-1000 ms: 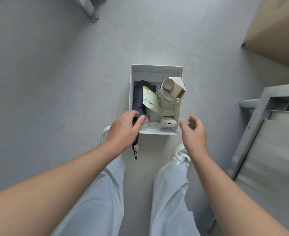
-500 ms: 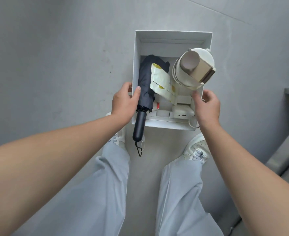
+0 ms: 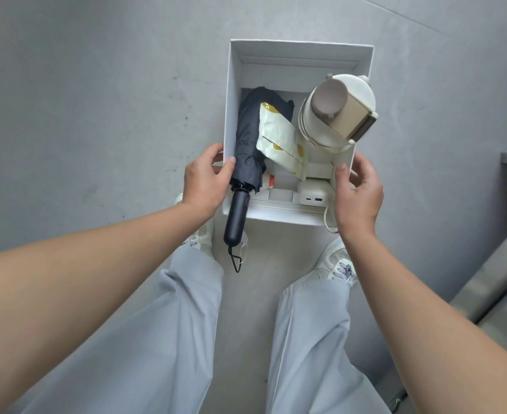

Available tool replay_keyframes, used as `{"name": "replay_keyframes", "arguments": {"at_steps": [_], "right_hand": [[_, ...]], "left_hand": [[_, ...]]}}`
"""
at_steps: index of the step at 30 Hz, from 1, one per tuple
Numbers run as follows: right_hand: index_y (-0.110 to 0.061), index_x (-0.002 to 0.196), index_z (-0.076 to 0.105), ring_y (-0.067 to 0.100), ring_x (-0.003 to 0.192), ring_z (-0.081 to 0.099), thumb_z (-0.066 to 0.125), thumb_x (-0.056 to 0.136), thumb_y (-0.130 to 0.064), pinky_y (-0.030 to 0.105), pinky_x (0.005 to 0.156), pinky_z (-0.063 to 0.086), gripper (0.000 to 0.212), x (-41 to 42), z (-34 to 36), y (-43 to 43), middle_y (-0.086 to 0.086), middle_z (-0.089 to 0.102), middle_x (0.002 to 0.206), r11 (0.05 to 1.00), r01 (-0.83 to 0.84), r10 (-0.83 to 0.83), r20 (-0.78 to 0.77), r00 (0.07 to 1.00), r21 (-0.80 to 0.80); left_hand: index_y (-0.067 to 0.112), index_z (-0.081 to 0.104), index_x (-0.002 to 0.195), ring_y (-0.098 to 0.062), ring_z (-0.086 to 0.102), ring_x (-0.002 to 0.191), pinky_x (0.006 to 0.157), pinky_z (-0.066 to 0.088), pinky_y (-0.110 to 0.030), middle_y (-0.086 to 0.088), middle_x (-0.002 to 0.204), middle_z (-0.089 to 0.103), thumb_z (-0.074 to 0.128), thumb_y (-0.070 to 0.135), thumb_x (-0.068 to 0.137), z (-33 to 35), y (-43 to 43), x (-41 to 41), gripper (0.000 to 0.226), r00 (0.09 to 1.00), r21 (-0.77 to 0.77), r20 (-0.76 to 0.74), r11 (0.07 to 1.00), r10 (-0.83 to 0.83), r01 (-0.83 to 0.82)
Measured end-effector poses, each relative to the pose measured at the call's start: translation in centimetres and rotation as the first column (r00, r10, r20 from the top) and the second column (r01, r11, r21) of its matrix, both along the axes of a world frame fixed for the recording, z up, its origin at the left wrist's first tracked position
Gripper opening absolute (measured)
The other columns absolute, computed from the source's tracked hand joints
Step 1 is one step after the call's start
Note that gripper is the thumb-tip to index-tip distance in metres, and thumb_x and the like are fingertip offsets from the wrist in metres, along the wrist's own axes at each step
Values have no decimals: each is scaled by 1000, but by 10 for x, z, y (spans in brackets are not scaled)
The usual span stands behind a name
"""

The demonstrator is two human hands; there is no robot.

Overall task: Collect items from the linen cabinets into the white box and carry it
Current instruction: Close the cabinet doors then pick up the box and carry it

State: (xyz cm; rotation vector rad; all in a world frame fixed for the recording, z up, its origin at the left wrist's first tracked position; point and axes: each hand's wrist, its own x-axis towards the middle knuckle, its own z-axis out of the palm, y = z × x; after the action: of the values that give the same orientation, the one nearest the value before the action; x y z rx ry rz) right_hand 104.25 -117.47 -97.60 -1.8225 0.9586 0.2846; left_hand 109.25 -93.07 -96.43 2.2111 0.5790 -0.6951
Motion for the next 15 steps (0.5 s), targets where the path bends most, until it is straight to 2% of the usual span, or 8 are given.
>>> {"name": "replay_keyframes", "arguments": {"at_steps": [5,10,12,15], "right_hand": [[-17,134,64,4,105,70,56,100,-18,19,93,51,35,-1,0,-1,-7,72,124,1000,22,-21,58,998,-17],[-12,131,66,-13,97,65,59,97,-16,29,97,54,35,-2,0,-4,-2,72,122,1000,23,-21,94,995,-21],[-13,131,66,-9,97,66,60,96,-16,29,97,55,35,-2,-1,-6,-2,72,123,1000,10,-9,92,996,-15],[-15,134,64,4,103,69,60,98,-17,29,97,55,36,-2,-3,-8,-3,70,125,1000,-27,26,72,997,6]], "left_hand": [[11,63,126,-10,65,111,99,53,-35,-4,120,69,62,24,95,0,-1,-3,34,994,-80,50,993,92,-88],[8,62,126,-9,63,113,96,51,-22,-5,119,68,63,19,96,1,3,-6,32,990,-127,93,987,107,-95],[9,61,125,-9,63,112,93,50,-16,-6,119,67,63,19,95,0,4,-6,32,990,-124,92,988,104,-92],[10,60,129,-7,62,112,93,48,-13,-4,121,67,63,21,96,1,5,-6,35,993,-131,73,988,93,-83]]}}
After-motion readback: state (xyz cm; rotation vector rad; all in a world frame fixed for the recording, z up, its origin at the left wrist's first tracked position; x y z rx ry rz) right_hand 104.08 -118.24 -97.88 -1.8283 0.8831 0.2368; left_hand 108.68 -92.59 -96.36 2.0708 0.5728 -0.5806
